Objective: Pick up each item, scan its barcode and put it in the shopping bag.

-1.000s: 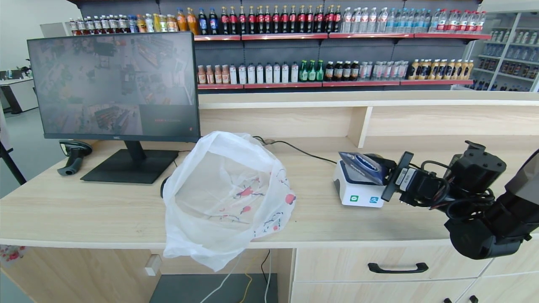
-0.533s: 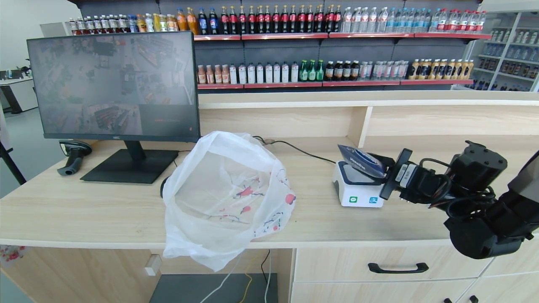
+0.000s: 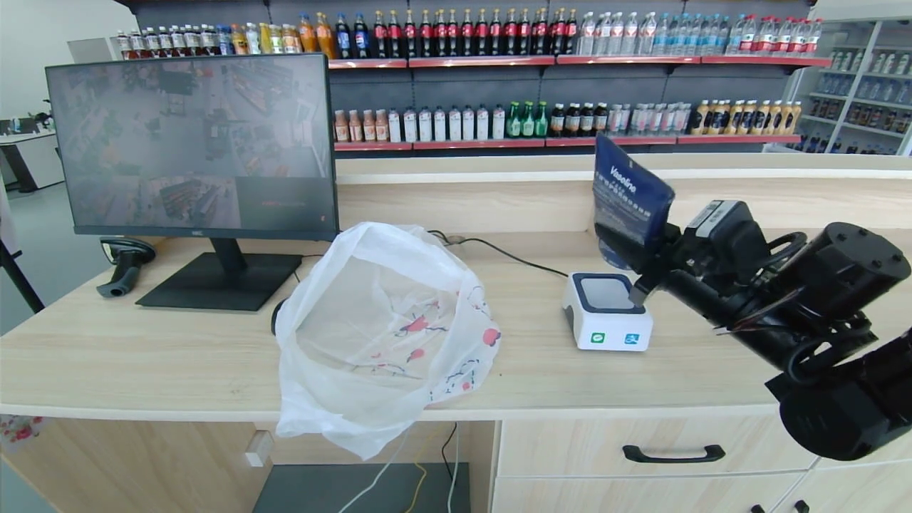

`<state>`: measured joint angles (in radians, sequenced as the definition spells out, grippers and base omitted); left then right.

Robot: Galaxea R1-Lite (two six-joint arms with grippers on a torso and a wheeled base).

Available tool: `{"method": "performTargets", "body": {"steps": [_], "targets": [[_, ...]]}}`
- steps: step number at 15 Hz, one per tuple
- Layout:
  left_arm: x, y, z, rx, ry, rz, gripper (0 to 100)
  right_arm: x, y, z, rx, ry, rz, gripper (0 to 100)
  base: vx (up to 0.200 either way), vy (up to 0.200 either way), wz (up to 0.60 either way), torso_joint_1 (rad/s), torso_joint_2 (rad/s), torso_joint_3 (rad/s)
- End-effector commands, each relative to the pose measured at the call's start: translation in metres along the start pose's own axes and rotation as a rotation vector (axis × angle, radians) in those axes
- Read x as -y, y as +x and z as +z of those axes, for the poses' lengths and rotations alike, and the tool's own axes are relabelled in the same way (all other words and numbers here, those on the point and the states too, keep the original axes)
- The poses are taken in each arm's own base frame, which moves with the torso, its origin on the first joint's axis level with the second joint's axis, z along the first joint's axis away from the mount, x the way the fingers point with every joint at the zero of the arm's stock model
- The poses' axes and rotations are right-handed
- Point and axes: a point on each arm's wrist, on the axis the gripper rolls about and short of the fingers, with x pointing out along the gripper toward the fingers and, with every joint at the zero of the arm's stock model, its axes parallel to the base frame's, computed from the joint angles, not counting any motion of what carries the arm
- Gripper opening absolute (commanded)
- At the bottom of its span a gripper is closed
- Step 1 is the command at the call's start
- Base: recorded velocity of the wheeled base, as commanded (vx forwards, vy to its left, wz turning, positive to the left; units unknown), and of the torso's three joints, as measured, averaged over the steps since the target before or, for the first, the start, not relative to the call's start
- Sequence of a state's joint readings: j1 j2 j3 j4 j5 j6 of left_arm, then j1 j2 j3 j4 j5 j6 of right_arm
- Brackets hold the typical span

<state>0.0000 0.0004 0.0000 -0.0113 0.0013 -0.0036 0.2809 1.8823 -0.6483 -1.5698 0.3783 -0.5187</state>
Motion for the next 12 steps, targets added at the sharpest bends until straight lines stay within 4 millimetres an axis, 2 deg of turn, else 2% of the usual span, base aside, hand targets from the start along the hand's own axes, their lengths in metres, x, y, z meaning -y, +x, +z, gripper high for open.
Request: {"method": "performTargets", "body": {"steps": [1, 3, 6, 9, 12], "targets": [[0.000, 0.000, 0.000, 0.000, 0.001, 0.000, 100, -0.001, -0.010, 0.025, 0.007, 0.077, -0.071, 0, 0.000, 0.000, 0.00, 0.000, 0.00, 0.000], [0.000, 0.000, 0.000, -0.002, 0.001, 0.000, 100, -0.002, -0.017, 0.027, -0.031, 0.178, -0.132, 0, 0.000, 0.000, 0.00, 0.000, 0.00, 0.000], [0.000, 0.000, 0.000, -0.002, -0.001, 0.000, 100, -0.006, -0.027, 0.018, -0.109, 0.368, -0.228, 0, 0.000, 0.000, 0.00, 0.000, 0.00, 0.000], [0.000, 0.000, 0.000, 0.000, 0.001, 0.000, 100, -0.013, -0.046, 0.015, -0.208, 0.413, -0.337, 0, 0.000, 0.000, 0.00, 0.000, 0.00, 0.000], [0.000, 0.000, 0.000, 0.000, -0.001, 0.000, 100, -0.018, -0.051, 0.018, -0.214, 0.444, -0.329, 0, -0.200, 0.000, 0.00, 0.004, 0.00, -0.002]]}}
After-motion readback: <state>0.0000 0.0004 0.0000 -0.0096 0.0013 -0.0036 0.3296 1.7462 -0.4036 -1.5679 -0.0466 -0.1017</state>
